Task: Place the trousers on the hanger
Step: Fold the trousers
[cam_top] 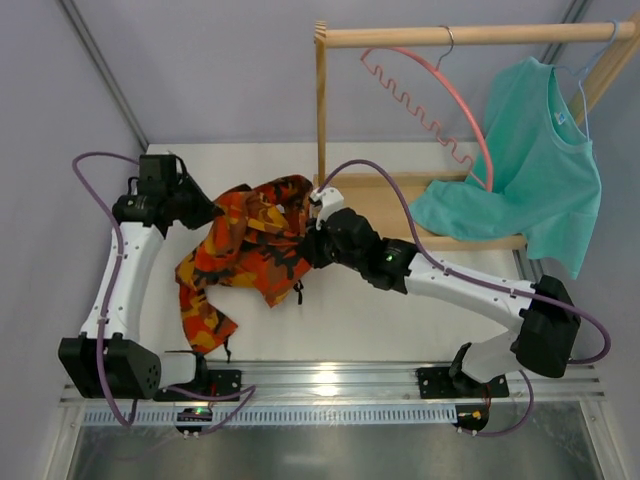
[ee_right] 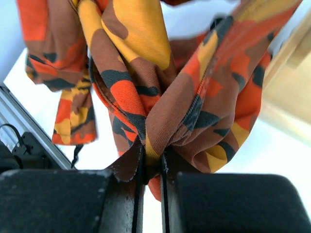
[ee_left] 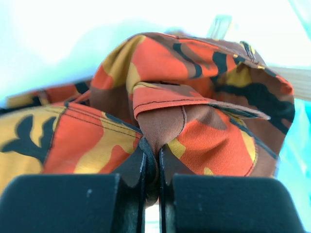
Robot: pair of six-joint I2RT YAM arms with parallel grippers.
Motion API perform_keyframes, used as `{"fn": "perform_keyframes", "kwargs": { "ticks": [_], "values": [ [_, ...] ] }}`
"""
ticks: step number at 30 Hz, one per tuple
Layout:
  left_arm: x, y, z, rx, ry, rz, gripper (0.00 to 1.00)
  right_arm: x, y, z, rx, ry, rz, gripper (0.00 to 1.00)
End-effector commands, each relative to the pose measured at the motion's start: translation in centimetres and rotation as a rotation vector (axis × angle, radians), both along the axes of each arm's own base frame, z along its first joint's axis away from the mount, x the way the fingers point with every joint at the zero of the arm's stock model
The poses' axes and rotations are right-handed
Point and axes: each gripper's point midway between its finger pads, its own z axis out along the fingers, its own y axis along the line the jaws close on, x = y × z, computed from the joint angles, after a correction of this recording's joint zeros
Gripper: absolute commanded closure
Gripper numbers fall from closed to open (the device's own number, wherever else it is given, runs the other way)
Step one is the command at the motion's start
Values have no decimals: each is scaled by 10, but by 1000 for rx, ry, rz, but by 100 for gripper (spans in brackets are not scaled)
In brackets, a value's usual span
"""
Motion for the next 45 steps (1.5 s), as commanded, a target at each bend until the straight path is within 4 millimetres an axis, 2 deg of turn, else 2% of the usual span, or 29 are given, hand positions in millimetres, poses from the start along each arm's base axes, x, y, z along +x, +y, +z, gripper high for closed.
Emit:
{"fn": "perform_keyframes", "kwargs": {
  "ticks": [1, 2, 4, 5, 6, 7, 8, 9, 10, 11, 14, 16, 18, 20, 21, 22, 23, 24, 25, 26, 28, 29, 31, 32, 33, 38, 41, 44, 45],
  "values": [
    [38, 90, 0, 250, -68, 273, 100, -24, -54, -57, -153, 151, -102, 96],
    [42, 80, -7, 208, -67, 233, 100, -33, -58, -71, -176, 184, -92, 96],
    [41, 61, -22, 132, -53, 164, 100, -40, -64, -83, -192, 232, -113, 96],
    [33, 53, -45, 105, -12, 132, 100, -43, -66, -88, -198, 245, -115, 95],
    [36, 50, -46, 89, -45, 118, 100, -45, -66, -88, -197, 256, -110, 92],
    [34, 45, -52, 64, -42, 112, 100, -48, -68, -89, -202, 268, -109, 79],
    [30, 44, -64, 56, -25, 112, 100, -48, -66, -83, -196, 268, -104, 72],
    [31, 43, -64, 52, -41, 115, 100, -49, -66, -77, -194, 268, -100, 67],
    [30, 44, -64, 51, -42, 118, 100, -51, -72, -78, -229, 280, -106, 55],
    [30, 46, -63, 67, -42, 124, 100, -48, -70, -63, -216, 266, -111, 52],
    [33, 56, -53, 112, -43, 150, 100, -40, -86, -47, -253, 240, -200, 44],
    [36, 59, -47, 127, -64, 153, 100, -27, -93, -41, -259, 193, -263, 43],
    [37, 59, -49, 139, -65, 139, 100, -15, -91, -41, -254, 159, -281, 43],
    [36, 58, -57, 138, -50, 132, 100, 2, -74, -32, -200, 98, -276, 43],
    [36, 51, -59, 105, -49, 107, 100, 8, -65, -40, -205, 102, -273, 43],
    [37, 47, -62, 86, -44, 93, 100, 15, -55, -38, -186, 94, -270, 43],
    [38, 43, -62, 68, -48, 78, 100, 23, -43, -27, -156, 82, -267, 43],
    [39, 40, -61, 53, -48, 72, 100, 28, -36, -25, -150, 81, -265, 43],
    [39, 37, -61, 41, -47, 62, 99, 35, -26, -37, -169, 91, -263, 43],
    [39, 37, -60, 43, -47, 62, 96, 42, -16, -27, -143, 74, -263, 43],
    [36, 43, -61, 63, -35, 84, 85, 57, -5, -39, -167, 64, -289, 43],
    [34, 44, -62, 70, -31, 94, 81, 65, 3, -33, -154, 49, -297, 43],
    [30, 48, -61, 86, -33, 110, 67, 76, 17, -40, -161, 38, -287, 43],
    [29, 50, -60, 94, -33, 116, 57, 78, 23, -41, -157, 34, -274, 43],
    [27, 51, -59, 102, -28, 123, 54, 78, 29, -42, -150, 38, -251, 43],
    [26, 60, -60, 159, 5, 125, 44, 88, 47, -55, -155, 24, -225, 43],
    [27, 65, -65, 187, 29, 124, 39, 93, 43, -68, -203, 44, -265, 43],
    [31, 51, -70, 131, 27, 63, 35, 93, 38, -89, -246, 63, -282, 43],
    [31, 39, -71, 83, 21, 14, 34, 93, 37, -93, -255, 63, -287, 43]
  ]
}}
